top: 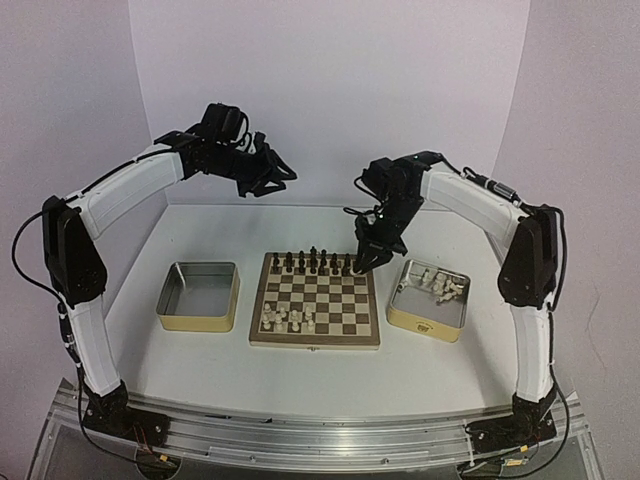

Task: Set up the chess pieces on the board
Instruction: Place the chess piece on the chessboard.

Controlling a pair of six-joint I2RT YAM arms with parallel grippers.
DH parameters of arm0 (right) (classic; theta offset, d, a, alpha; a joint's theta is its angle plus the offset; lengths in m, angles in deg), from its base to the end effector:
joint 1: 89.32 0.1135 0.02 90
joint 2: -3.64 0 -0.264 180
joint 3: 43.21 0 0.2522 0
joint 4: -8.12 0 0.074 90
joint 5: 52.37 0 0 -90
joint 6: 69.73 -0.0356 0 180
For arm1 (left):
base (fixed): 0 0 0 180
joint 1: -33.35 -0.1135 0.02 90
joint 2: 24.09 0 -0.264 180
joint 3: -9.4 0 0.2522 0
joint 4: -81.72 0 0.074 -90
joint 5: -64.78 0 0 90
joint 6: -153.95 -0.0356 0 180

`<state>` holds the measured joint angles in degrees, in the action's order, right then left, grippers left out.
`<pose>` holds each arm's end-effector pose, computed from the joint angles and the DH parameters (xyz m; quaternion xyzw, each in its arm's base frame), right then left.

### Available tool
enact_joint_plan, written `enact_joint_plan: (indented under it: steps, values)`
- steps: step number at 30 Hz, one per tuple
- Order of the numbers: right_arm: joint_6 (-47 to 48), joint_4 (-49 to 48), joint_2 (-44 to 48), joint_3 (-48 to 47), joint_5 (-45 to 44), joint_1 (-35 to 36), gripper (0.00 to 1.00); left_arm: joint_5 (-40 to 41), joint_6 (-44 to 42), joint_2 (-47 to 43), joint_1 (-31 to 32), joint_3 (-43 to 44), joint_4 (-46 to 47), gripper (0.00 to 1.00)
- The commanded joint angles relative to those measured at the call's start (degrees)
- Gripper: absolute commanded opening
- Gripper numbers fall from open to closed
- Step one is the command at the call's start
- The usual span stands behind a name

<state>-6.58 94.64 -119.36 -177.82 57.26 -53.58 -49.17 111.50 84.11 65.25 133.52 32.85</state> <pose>0.3492 0.2660 0.2818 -0.0980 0.9722 0.2116 0.0228 0.3611 -0.2418 0.3755 -0.0189 0.8650 -0.4388 0.2428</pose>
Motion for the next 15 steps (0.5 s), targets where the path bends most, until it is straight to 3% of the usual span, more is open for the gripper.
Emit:
enact_joint_plan:
  steps: [1, 5, 15]
  values:
    - [-1.72, 14.17, -3.35, -5.55, -8.39, 2.73, 0.0, 4.78, -2.8, -3.12, -0.25, 0.24, -2.77, 0.34]
    - [-3.13, 16.78, -6.43, -8.02, -13.15, 5.3, 0.0, 9.6, -3.76, -4.54, -0.25, 0.18, -4.7, 0.34]
    - [-5.83, 18.1, -14.03, -12.9, -13.21, 9.56, 0.0, 25.19, -2.94, -11.71, -0.27, -5.94, -4.38, 0.33]
